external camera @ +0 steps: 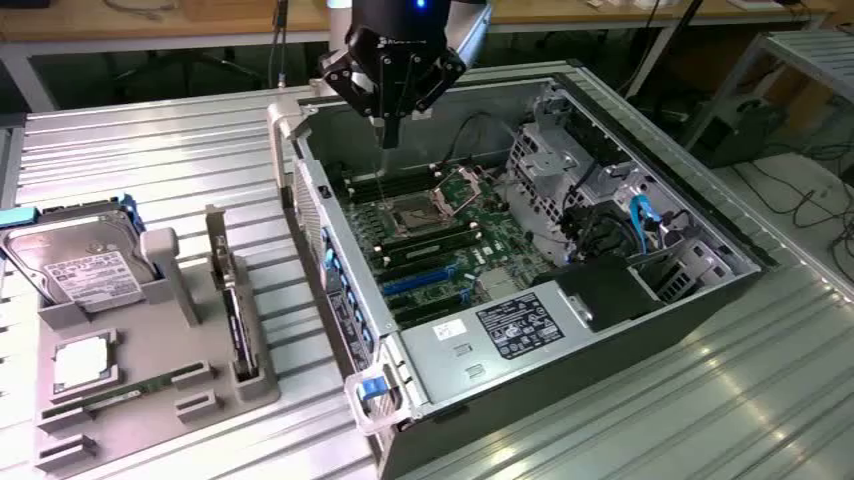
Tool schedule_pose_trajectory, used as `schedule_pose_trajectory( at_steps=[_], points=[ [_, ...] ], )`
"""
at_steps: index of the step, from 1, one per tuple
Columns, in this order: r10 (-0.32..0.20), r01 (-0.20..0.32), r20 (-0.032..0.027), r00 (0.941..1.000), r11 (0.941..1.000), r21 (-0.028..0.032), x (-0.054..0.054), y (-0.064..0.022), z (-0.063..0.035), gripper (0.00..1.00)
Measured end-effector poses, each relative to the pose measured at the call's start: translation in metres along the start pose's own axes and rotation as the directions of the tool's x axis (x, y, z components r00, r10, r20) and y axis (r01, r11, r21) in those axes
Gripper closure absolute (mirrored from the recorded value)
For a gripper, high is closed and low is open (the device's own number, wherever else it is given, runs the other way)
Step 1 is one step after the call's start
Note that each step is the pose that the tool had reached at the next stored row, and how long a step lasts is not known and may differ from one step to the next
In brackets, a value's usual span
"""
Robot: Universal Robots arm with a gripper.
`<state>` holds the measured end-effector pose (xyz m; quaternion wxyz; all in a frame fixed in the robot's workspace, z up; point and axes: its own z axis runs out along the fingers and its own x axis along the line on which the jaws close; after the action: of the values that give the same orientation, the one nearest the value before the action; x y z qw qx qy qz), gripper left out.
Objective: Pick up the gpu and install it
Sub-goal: 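Reach for the gpu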
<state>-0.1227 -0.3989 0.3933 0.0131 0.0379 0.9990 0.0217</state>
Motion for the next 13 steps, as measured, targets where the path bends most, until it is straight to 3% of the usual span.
schedule_pose_trajectory(
  at_steps=[13],
  points=[
    [0.000, 0.000, 0.0000, 1.0000, 1.0000, 0.0000, 0.016, -0.0012, -0.0005, 0.89]
  ],
)
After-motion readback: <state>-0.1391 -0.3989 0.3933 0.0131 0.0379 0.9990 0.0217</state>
